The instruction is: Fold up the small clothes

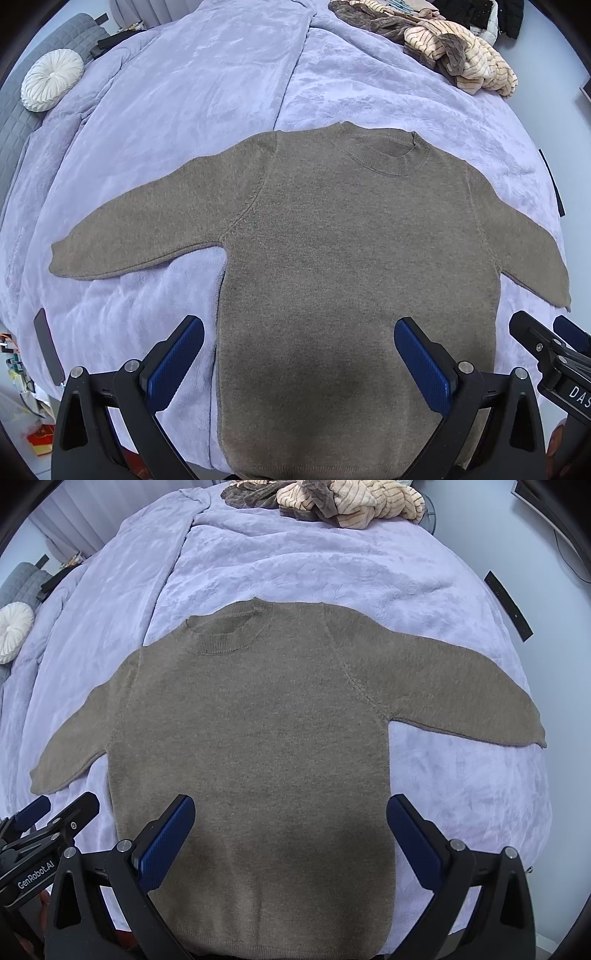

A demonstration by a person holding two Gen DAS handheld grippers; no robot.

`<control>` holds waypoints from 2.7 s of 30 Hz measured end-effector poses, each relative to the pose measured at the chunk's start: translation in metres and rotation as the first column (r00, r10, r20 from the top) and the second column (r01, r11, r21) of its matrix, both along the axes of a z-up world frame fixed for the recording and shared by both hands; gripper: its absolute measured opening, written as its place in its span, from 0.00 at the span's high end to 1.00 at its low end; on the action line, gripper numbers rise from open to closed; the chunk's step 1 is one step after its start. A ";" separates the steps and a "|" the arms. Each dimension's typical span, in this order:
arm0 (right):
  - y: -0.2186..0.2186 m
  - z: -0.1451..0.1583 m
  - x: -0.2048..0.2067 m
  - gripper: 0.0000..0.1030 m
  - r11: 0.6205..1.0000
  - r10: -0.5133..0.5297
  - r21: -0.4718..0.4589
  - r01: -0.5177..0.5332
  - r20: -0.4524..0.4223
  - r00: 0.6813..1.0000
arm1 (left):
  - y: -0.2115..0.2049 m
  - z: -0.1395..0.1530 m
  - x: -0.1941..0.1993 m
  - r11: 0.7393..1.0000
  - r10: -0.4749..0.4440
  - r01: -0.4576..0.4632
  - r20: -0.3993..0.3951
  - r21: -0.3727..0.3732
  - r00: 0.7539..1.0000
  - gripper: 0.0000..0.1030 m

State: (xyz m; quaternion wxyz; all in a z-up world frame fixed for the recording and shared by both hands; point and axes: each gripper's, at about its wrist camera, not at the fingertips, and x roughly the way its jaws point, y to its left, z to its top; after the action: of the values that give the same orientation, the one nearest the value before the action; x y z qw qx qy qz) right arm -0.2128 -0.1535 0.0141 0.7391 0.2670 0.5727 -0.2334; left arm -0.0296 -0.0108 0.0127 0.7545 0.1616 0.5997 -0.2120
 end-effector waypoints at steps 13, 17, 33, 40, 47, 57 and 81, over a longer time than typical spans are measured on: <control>-0.001 -0.002 0.001 0.00 1.000 0.002 0.004 -0.002 -0.004 1.000 | -0.002 -0.003 0.000 1.000 -0.005 0.005 -0.009 0.005 1.000 0.00; 0.000 -0.004 0.002 0.00 1.000 0.004 0.005 -0.004 -0.006 1.000 | -0.002 -0.004 -0.001 1.000 -0.008 0.008 -0.010 0.006 1.000 0.00; 0.000 -0.003 0.002 0.00 1.000 0.003 0.005 -0.003 -0.006 1.000 | -0.004 -0.006 -0.002 1.000 -0.014 0.014 -0.021 0.010 1.000 0.00; 0.000 -0.004 0.002 0.00 1.000 0.003 0.005 -0.002 -0.008 1.000 | -0.001 -0.009 -0.003 1.000 -0.012 0.012 -0.032 0.009 0.999 0.00; 0.004 -0.008 0.001 0.00 1.000 0.006 0.003 -0.006 -0.014 1.000 | 0.001 -0.009 -0.004 1.000 -0.007 0.007 -0.047 -0.003 0.999 0.00; -0.005 -0.007 -0.008 0.00 1.000 -0.022 0.010 0.022 -0.022 1.000 | 0.009 -0.008 0.000 1.000 -0.003 0.003 -0.025 -0.009 1.000 0.00; 0.026 -0.027 0.014 0.00 0.998 0.028 0.058 -0.025 -0.045 0.999 | 0.044 -0.055 0.028 0.999 0.040 -0.042 -0.085 -0.028 0.996 0.00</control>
State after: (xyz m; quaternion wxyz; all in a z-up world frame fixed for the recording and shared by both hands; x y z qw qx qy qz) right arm -0.1989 -0.1274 -0.0131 0.7210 0.2750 0.5993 -0.2132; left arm -0.0013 0.0335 -0.0423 0.7350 0.1288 0.6310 -0.2120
